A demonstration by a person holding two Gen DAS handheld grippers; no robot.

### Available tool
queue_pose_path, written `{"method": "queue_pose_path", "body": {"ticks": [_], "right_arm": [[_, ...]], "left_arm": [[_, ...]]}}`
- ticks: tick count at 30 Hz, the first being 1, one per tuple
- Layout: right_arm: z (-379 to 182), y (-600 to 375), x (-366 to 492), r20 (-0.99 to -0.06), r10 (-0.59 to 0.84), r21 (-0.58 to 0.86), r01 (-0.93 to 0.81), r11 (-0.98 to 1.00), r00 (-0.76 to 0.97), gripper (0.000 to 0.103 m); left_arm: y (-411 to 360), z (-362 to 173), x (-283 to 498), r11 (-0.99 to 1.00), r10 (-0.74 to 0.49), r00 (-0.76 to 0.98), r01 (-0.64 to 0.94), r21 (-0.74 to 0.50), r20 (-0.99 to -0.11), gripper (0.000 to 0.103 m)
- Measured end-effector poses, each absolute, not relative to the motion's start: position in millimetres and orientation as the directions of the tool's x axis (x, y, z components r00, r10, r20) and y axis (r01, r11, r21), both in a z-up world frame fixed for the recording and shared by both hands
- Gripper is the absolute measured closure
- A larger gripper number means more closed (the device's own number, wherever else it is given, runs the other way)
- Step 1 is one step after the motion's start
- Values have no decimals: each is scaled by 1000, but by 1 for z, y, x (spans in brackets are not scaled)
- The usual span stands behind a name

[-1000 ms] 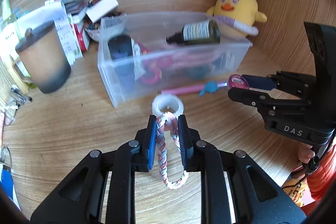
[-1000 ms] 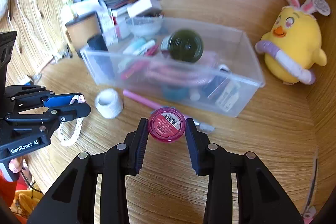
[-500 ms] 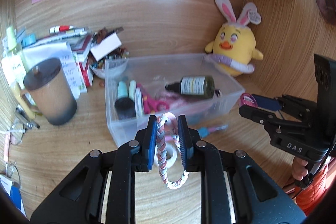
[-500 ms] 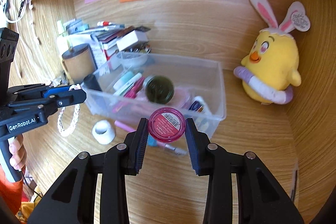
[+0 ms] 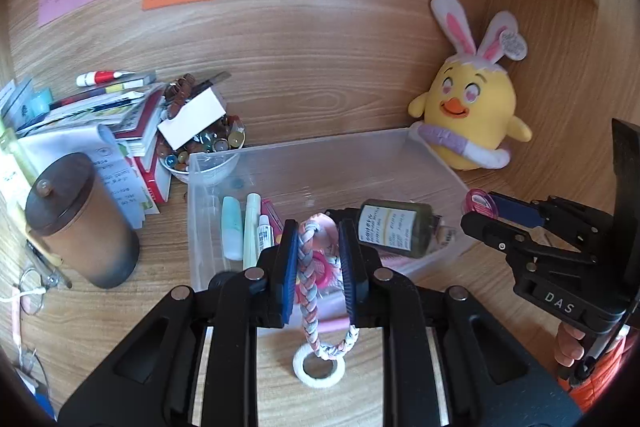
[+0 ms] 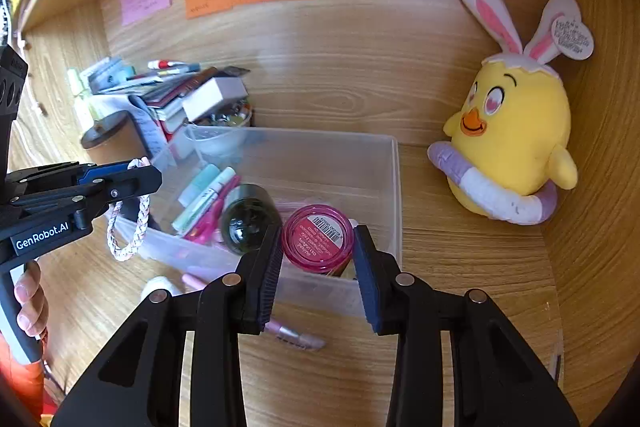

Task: Organize objects
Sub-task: 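Carry the rope toy and lip balm tin into the clear bin and release both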

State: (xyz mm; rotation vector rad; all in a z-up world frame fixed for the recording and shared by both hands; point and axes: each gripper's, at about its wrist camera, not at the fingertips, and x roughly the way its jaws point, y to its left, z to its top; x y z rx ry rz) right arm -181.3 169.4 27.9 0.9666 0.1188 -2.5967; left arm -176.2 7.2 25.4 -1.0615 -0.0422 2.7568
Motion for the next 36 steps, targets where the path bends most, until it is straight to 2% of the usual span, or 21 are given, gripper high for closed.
{"method": "queue_pose_path", "body": {"ticks": [9,16,28,36], "right_arm": [[12,170,-206,-690,-308,79,355,-932,-655,70],[11,162,-202,-690,-301,39,382,-924,-658,70],[29,169,-170,-642,-340,36,416,-909,-687,47],[28,172,-138,-638,-378,31,469,-883,-671,45]], "left_arm": [[13,4,-213,-985,167,-666,-147,-91,-727,84],[10,4,-211,-982,184,-659,-157,-106,-729,82],[7,21,-170,-982,179,-716,-171,-78,-675,49],[3,17,-138,-983,174,-729,-173,-68,-662,35]]}}
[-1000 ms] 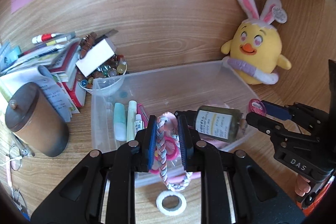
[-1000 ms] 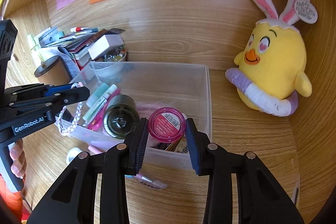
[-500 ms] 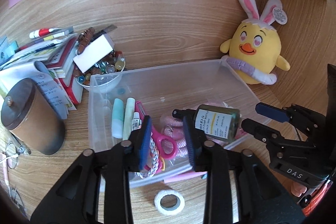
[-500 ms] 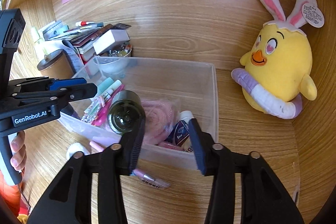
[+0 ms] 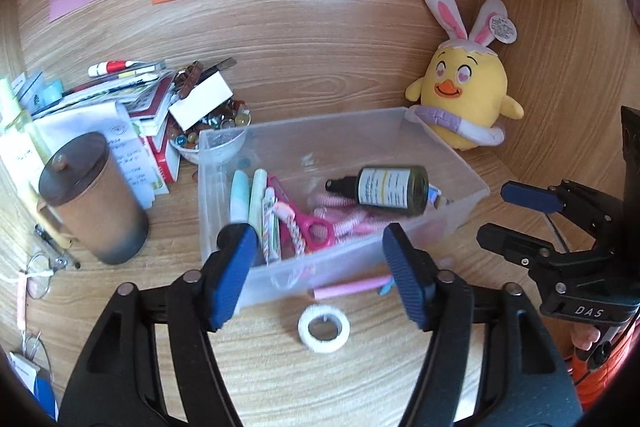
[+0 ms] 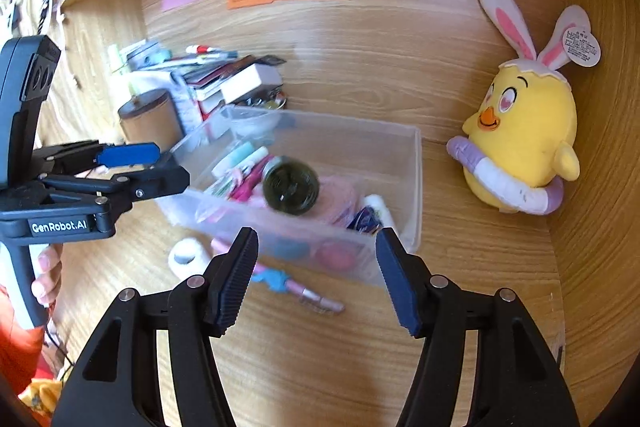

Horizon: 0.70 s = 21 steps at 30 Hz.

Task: Organize objects
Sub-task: 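Carry the rope toy and lip balm tin into the clear bin and release both, then grasp the white tape roll with the left gripper while the right gripper grasps the pink pen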

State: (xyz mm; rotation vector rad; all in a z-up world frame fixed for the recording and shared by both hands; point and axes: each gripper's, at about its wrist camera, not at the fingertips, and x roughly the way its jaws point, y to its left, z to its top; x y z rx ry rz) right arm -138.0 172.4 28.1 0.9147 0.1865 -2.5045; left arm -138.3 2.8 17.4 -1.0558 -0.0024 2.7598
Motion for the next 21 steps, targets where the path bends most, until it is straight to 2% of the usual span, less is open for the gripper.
{"method": "queue_pose_path", "body": {"ticks": [4,13,21], "right_arm": [[16,173,-130,-662,-379,30,483,-875,-647,45],[-28,163,-147,-760,-339,26,496,-868,-554,45],[-39,144,-161,-787,-317,-12,528,-849,-529,45]], "left_arm": [[1,7,-126,-984,164,-718,-171,-56,-677,30],[-2,-38,-122,-984,153,-627,-165,-61,-764,30],[0,-58,-127,-982,167,-580,-169,-82,-798,30]]}}
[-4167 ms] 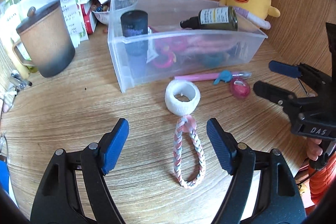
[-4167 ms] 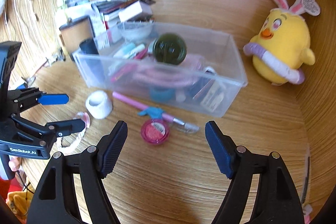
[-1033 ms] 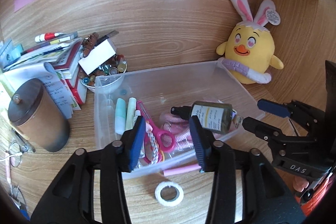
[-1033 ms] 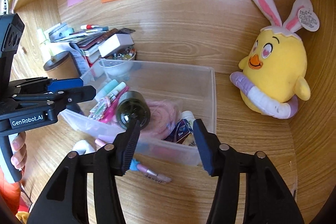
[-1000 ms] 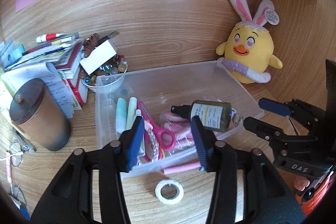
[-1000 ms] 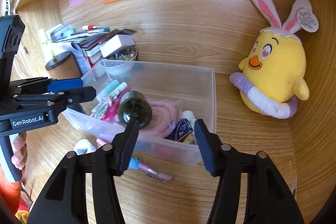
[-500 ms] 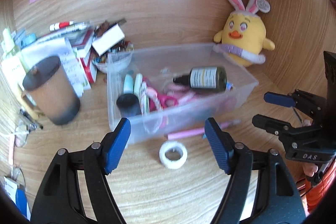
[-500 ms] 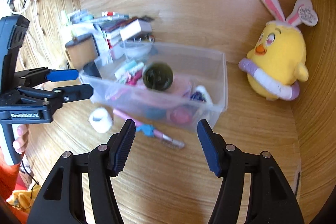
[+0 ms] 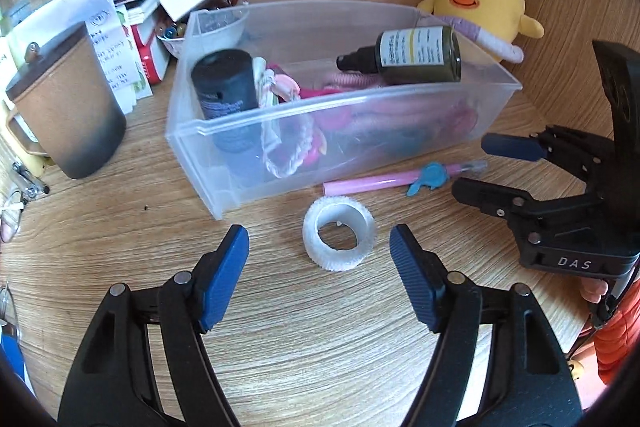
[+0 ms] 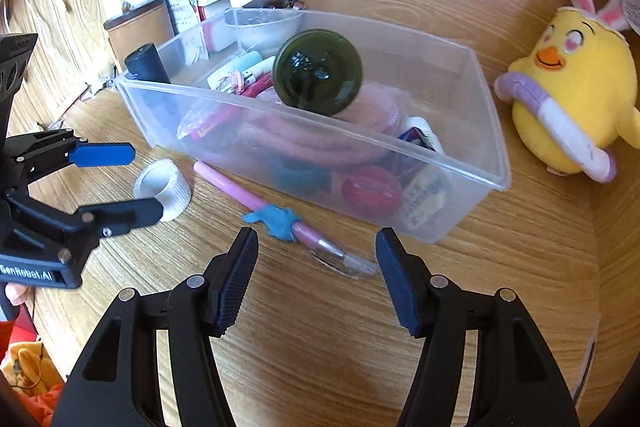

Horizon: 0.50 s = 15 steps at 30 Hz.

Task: Organize objects
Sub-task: 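Grasp the white tape roll with the left gripper while the right gripper grasps the pink pen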

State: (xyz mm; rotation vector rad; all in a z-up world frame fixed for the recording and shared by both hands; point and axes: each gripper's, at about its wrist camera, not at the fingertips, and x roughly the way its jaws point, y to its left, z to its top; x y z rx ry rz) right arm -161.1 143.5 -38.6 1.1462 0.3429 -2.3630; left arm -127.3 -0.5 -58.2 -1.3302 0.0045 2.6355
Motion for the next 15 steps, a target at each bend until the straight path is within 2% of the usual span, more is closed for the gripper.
{"method": "queue_pose_path", "body": {"ticks": [3,10,15], "right_arm": [[-42,140,-164,-798,-318,-8,536,-844,-513,46],[-47,147,-163,-816,-335,29,545,-838,-471,72],[-49,153,-148,-824,-363,60,570,-819,-435,73]], "left_arm": [[3,-61,-129,-981,171,-571,-178,-82,-803,30],[2,-67,-133,-976,200,-549,-182,-117,-811,30],[5,-68,-135,-976,202,-541,-184,-120,-817,30]]}}
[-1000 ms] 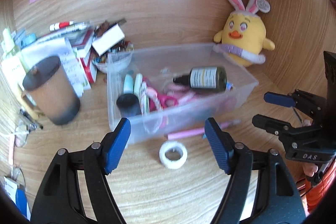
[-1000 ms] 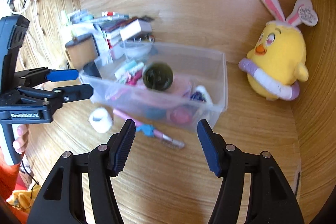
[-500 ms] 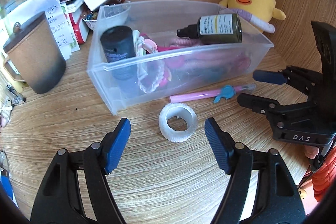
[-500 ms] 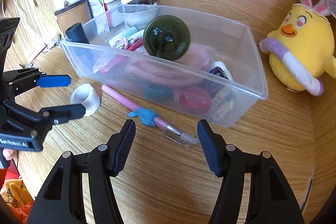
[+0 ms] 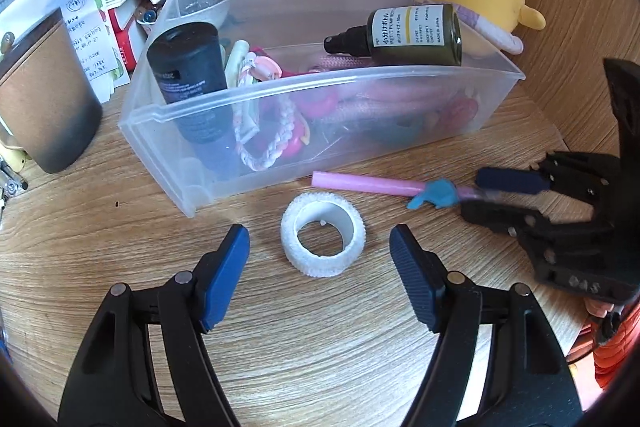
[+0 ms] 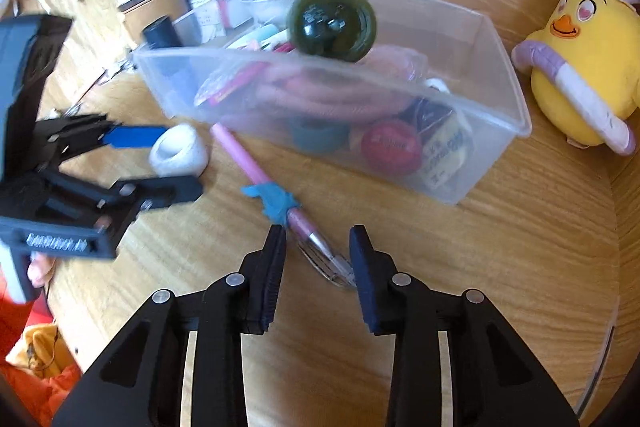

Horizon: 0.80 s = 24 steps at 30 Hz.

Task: Organize objects
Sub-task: 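Grasp the white tape roll with the left gripper while the right gripper grasps the pink pen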

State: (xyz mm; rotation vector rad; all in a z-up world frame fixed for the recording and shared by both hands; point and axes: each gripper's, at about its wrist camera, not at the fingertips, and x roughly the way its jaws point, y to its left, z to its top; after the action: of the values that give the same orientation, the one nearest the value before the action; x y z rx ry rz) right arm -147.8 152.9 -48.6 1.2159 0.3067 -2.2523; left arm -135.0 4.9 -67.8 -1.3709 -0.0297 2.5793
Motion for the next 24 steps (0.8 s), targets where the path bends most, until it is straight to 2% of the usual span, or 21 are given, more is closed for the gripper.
{"method": "queue_pose_path", "body": {"ticks": [3,14,15,16,24], "right_arm": [[-48,149,-136,-820,-367,37,599,-800,-439,73],[-51,124,-149,-822,-350,1,613,-790,-450,72],[-51,122,-146,-818,-348,-9,616,-788,-458,74],[-52,120,-143,-816,-351,-13,621,-784,-460,80],[-51,122,-117,-805,-378,3,634,-773,-457,87]], "left_arm": [[4,-68,-136,-976,205,-544,-179,-126,-814,33],[6,-65,-137,-971,228,-556,-185,-148,-800,64],[6,-65,-138,-971,231,-555,-185,-153,-799,64],[5,-64,-138,-970,235,-555,-184,-158,-798,64],[-5,-54,-124,-973,225,-600,-172,-150,-768,64]]}}
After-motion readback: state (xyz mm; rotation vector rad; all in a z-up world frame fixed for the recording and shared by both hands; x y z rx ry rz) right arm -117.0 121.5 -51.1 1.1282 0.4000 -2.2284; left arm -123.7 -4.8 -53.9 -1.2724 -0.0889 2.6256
